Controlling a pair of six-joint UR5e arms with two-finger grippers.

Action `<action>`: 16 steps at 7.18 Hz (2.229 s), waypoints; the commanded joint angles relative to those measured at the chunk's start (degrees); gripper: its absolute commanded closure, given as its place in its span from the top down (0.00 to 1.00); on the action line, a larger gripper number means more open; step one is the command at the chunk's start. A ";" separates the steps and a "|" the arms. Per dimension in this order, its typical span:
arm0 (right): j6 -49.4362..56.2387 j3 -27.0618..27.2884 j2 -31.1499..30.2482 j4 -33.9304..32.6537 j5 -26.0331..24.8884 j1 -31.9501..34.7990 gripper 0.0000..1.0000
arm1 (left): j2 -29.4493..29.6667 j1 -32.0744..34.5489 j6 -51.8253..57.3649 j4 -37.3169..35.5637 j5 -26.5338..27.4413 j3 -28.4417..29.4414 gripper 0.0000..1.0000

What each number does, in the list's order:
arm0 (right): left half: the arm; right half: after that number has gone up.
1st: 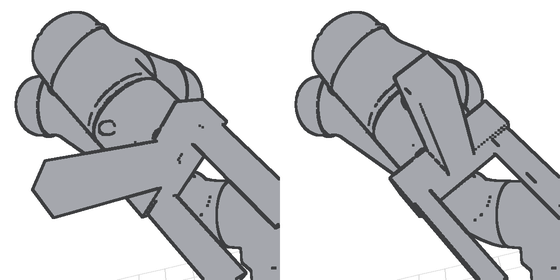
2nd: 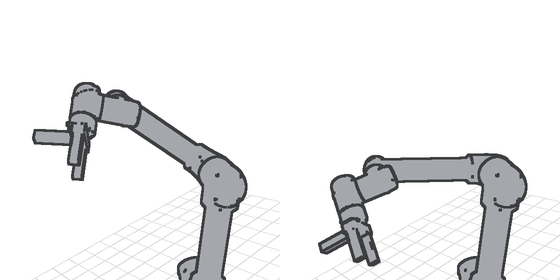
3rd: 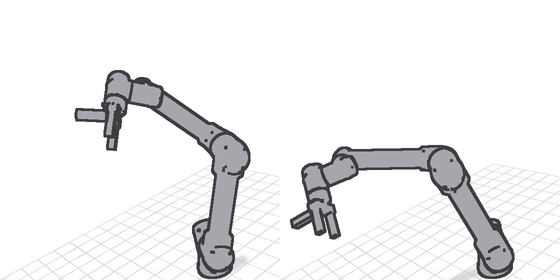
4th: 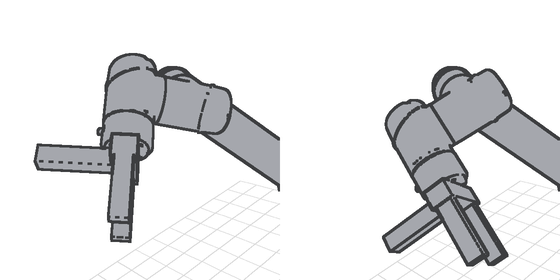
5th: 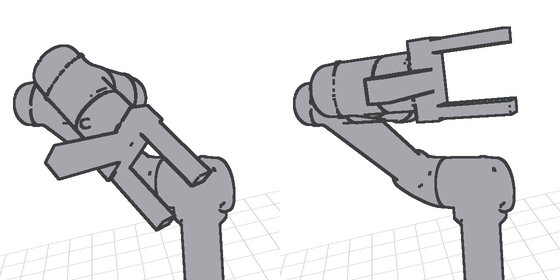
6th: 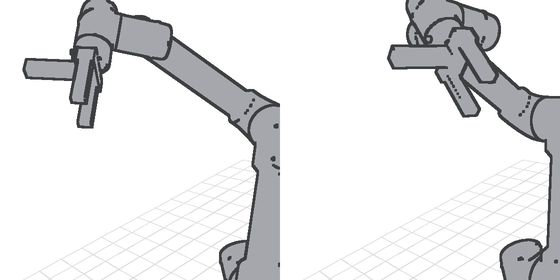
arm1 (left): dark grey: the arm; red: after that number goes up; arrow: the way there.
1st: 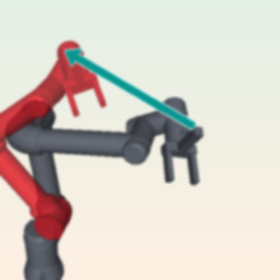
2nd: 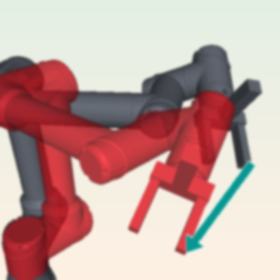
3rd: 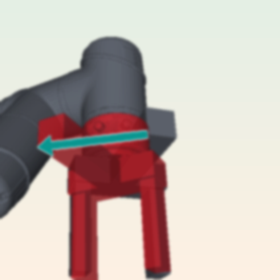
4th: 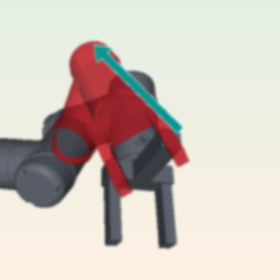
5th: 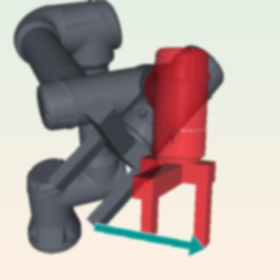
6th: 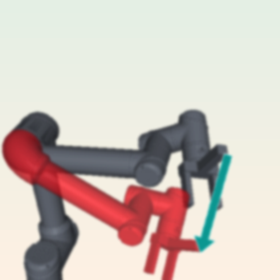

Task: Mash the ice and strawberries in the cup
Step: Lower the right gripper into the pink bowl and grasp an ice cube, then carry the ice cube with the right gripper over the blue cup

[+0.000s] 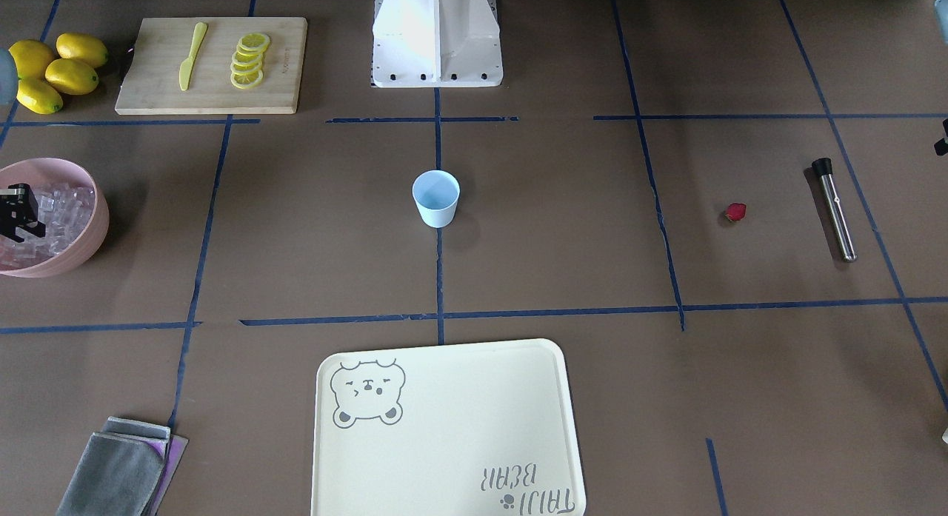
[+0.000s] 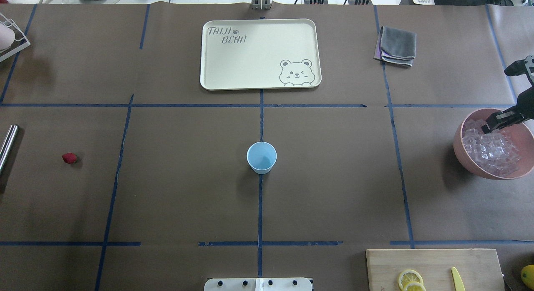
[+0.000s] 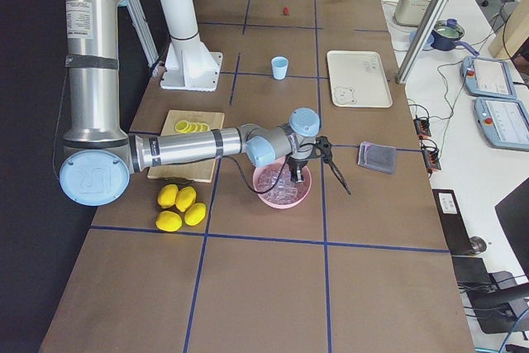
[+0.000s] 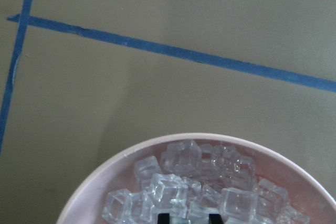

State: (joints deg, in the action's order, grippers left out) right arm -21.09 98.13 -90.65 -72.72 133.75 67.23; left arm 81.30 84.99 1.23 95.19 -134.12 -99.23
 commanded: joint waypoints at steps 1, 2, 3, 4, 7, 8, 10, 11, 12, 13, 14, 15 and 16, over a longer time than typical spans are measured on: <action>-2.19 3.98 5.79 -6.85 -0.15 2.11 0.00 | 0.00 0.00 0.00 0.09 0.08 -0.09 1.00; -6.82 5.31 9.58 -9.26 -0.42 1.59 0.00 | 0.00 0.00 0.00 0.09 0.00 -0.18 1.00; -11.21 6.62 11.96 -9.28 -1.38 -1.63 0.00 | 0.00 0.00 0.00 0.17 0.17 -0.44 1.00; -17.44 7.33 15.55 -9.46 -4.61 -6.10 0.00 | 0.00 0.00 0.00 0.18 0.17 -0.79 1.00; -37.66 7.25 30.65 -18.63 -16.64 -22.36 0.00 | 0.26 0.00 0.00 0.44 0.08 -1.14 1.00; -44.76 7.25 36.02 -22.78 -21.12 -27.72 0.00 | 0.52 0.00 0.00 0.44 0.08 -1.06 1.00; -54.20 5.94 45.25 -30.77 -29.56 -37.05 0.00 | 0.61 0.00 0.00 0.44 0.08 -1.06 1.00; -57.72 4.63 47.82 -32.47 -32.82 -40.91 0.00 | 0.70 0.00 0.00 0.44 0.08 -1.06 1.00; -59.93 1.74 49.59 -32.40 -34.94 -43.56 0.00 | 0.70 0.00 0.00 0.44 0.00 -1.06 1.00; -60.47 0.24 49.87 -32.14 -36.53 -44.63 0.00 | 0.70 0.00 0.00 0.44 0.00 -1.14 1.00; -60.39 -0.91 49.52 -31.79 -36.63 -44.64 0.00 | 0.70 0.00 0.00 0.44 -0.09 -1.15 1.00; -60.13 -1.70 49.52 -31.70 -37.59 -44.64 0.00 | 0.70 0.00 0.00 0.44 -0.09 -1.23 1.00; -60.04 -2.67 49.52 -29.95 -38.29 -44.56 0.01 | 0.70 0.00 0.00 0.44 -0.09 -1.23 1.00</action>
State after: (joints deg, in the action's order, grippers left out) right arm -81.22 96.69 -41.15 -104.07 96.43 22.70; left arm 82.00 84.99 1.23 95.62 -134.20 -100.42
